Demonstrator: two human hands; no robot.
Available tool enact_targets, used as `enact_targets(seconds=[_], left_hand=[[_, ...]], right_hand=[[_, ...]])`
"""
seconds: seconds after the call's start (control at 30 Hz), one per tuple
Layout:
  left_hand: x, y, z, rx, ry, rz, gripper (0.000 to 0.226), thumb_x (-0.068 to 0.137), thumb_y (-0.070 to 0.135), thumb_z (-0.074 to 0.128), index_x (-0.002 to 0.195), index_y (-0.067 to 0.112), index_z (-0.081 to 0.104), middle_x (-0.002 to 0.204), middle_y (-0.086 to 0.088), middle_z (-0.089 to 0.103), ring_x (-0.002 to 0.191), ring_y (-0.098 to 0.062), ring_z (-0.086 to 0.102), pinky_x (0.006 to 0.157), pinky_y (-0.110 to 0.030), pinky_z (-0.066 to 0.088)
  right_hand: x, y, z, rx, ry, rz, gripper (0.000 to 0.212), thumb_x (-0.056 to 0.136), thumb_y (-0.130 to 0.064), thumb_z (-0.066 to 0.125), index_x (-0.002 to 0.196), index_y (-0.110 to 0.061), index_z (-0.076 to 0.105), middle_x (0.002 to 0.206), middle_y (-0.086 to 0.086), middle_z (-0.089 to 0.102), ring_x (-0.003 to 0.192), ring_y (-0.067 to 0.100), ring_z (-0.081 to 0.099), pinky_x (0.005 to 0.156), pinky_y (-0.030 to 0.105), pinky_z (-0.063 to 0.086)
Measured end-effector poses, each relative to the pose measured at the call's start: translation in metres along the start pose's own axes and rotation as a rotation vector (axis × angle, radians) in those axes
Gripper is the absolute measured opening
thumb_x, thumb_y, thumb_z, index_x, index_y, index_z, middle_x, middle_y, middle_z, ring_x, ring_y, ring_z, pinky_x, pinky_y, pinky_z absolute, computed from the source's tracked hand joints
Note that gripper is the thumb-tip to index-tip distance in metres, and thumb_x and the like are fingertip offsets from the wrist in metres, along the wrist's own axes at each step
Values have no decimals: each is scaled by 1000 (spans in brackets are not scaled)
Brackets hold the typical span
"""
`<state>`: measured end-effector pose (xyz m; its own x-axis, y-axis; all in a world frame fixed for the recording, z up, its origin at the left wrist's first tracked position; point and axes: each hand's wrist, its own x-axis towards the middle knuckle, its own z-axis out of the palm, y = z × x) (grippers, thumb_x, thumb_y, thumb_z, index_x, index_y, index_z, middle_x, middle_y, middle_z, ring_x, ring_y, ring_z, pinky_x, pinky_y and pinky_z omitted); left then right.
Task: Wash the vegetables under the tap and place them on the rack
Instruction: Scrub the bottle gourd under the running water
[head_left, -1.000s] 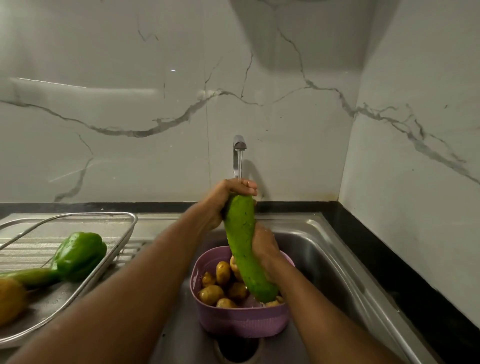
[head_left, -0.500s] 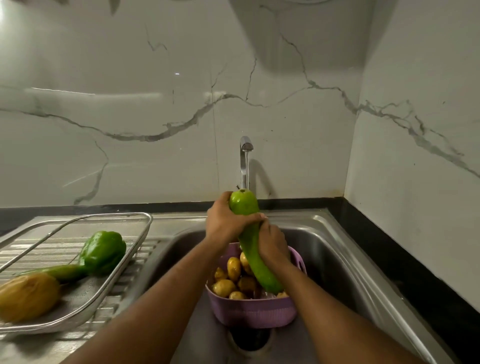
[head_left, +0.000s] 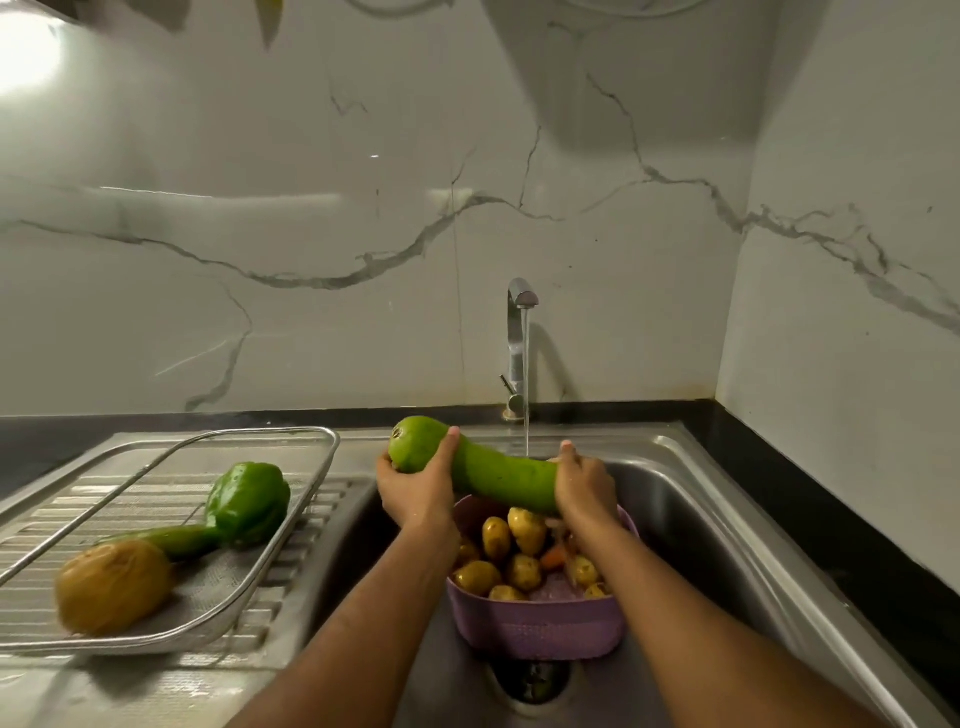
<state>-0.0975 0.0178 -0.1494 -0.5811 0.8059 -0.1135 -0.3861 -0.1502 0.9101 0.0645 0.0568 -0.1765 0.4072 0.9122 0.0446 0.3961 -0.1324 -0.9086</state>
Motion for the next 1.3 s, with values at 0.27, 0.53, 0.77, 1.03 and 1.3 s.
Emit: enact_targets(seconds=[0.27, 0.53, 0.77, 1.03, 1.3], left_hand=[[-1, -5, -4, -62, -82, -323, 68, 75, 26, 90, 126, 20, 45, 116, -14, 52, 96, -33, 63, 73, -50, 64], [-9, -18, 0, 258, -424, -462, 68, 79, 54, 79, 124, 11, 54, 120, -23, 63, 76, -33, 72, 63, -38, 63], [-31, -25, 15, 946, -741, 199, 44, 96, 38, 58, 138, 26, 56, 125, -3, 66, 111, -21, 63, 98, -41, 55], [-35, -36, 25, 769, -809, 373, 41, 102, 26, 61, 140, 24, 47, 114, 10, 64, 102, -6, 64, 95, -32, 57], [-22, -44, 25, 604, -737, 260, 34, 103, 16, 58, 137, 15, 57, 117, -2, 72, 108, -15, 70, 95, -44, 59]], right_hand=[[6, -33, -12, 661, 181, 49, 50, 107, -43, 37, 88, -23, 78, 104, 12, 73, 97, 32, 67, 91, 48, 57], [2, -53, -35, 410, 459, -409, 34, 113, -27, 33, 110, -8, 61, 90, -4, 59, 85, 19, 56, 72, 27, 35], [-9, -47, -24, 275, 506, -692, 32, 107, -28, 40, 87, -19, 63, 76, -8, 61, 68, -4, 55, 61, 4, 35], [-11, -48, -17, 171, 142, -520, 27, 107, -48, 45, 107, -25, 58, 89, -16, 59, 82, 4, 60, 65, 17, 43], [-4, -25, 1, 92, -78, -427, 67, 82, -38, 85, 136, -32, 47, 118, -8, 61, 99, 15, 64, 76, 29, 53]])
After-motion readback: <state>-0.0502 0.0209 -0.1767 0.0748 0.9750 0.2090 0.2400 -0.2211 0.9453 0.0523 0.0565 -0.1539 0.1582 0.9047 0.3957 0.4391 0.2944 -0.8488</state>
